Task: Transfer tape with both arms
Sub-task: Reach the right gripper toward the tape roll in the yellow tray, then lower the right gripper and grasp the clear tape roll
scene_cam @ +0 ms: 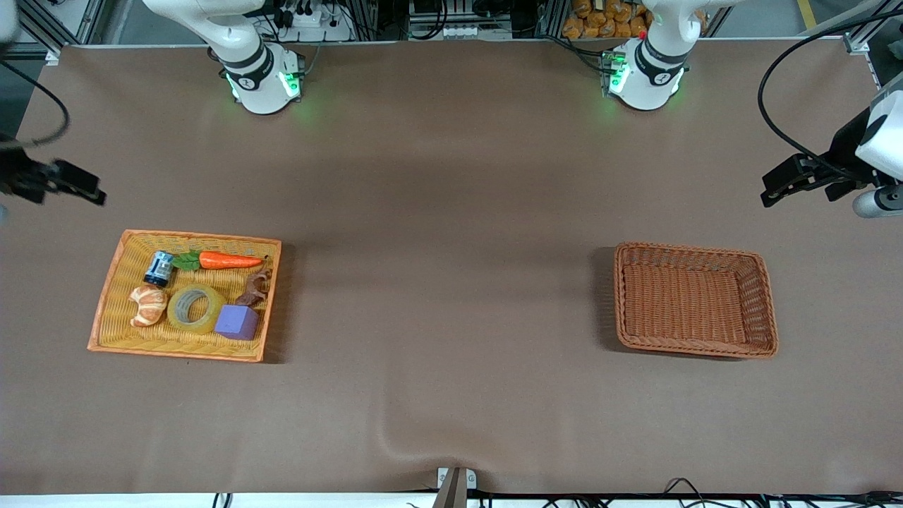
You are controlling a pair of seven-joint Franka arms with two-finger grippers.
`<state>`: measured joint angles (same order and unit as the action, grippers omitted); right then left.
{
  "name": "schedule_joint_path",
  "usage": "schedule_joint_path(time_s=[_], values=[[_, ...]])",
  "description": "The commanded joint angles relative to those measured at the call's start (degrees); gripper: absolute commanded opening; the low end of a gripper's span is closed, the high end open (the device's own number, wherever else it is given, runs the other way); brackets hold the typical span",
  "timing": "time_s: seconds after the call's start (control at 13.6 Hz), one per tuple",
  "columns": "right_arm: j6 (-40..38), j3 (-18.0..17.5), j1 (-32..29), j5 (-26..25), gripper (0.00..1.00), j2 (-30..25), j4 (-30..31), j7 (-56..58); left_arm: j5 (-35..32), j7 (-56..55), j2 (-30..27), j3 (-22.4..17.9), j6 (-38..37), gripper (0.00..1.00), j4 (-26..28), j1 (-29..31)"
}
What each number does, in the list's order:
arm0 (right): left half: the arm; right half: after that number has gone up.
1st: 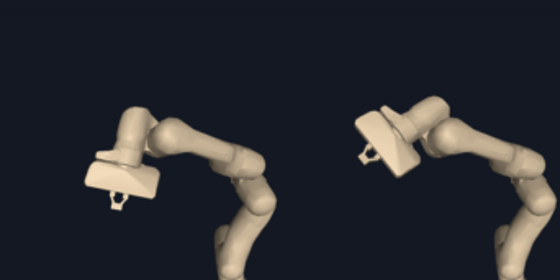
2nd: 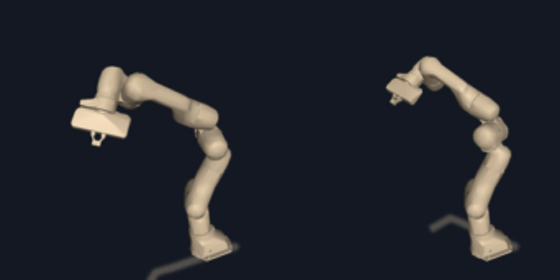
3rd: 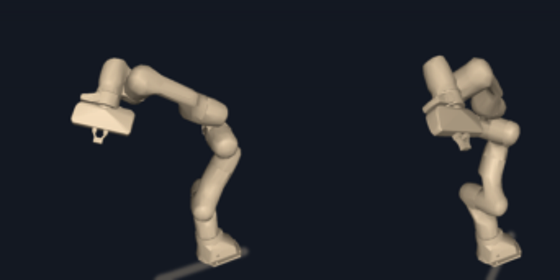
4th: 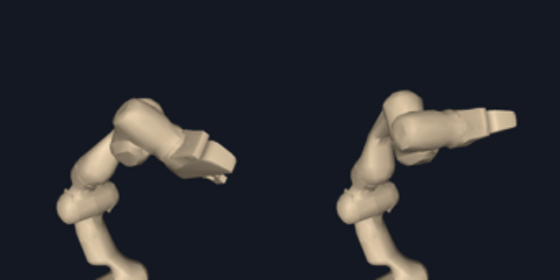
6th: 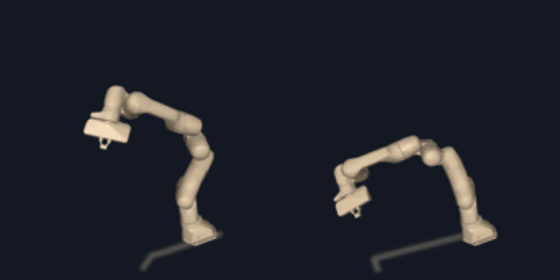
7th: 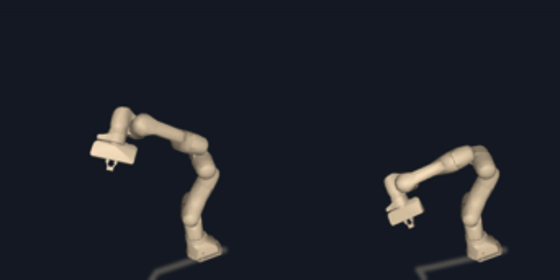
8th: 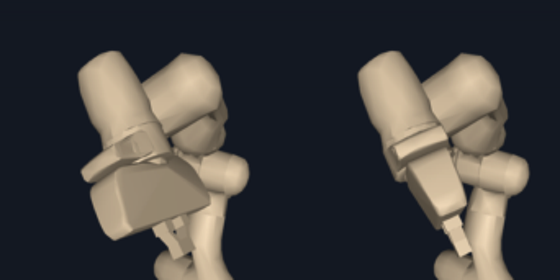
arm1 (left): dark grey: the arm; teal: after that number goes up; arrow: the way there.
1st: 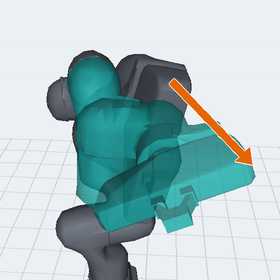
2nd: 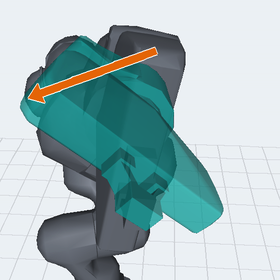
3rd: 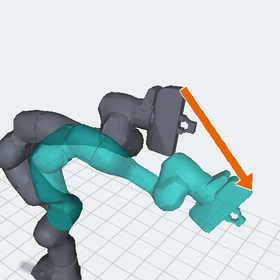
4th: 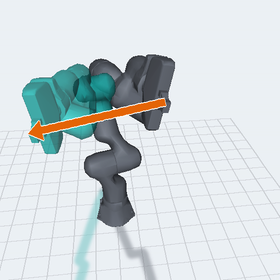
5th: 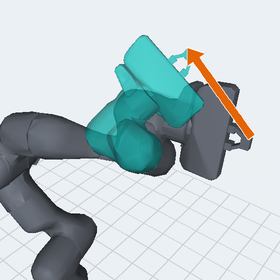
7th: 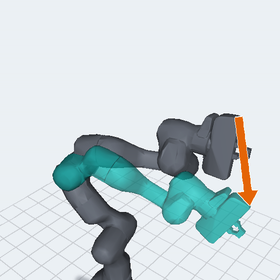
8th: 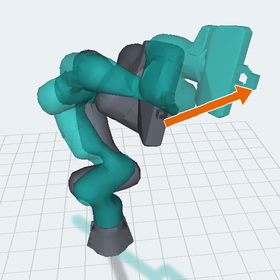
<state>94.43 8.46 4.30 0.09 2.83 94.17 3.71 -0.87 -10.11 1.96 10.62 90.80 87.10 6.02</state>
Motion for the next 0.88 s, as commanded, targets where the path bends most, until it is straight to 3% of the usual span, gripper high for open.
schedule_joint_path(time_s=[0.0, 0.37, 0.66, 0.81], values=[[10.21, -0.46, 0.18, 0.70, 1.00, 3.03, 7.50, 9.24, 0.87, 1.67, 0.50, 0.11, -1.06, 1.00, -0.97, 0.40], [22.52, -0.37, 2.12, 4.48, 1.00, 17.01, 8.39, 26.75, 0.78, 5.19, 1.38, 0.02, -1.06, 1.00, -0.97, 0.40], [36.67, -0.37, 0.19, 4.74, 1.00, 21.50, 15.68, 36.19, 0.52, 5.10, 1.38, -0.07, -1.06, 1.00, -0.97, 0.40], [38.36, -0.37, -0.16, 5.27, 1.00, 24.58, 14.90, 36.19, 0.60, 5.10, 1.38, 0.02, -1.06, 1.00, -0.97, 0.40]])
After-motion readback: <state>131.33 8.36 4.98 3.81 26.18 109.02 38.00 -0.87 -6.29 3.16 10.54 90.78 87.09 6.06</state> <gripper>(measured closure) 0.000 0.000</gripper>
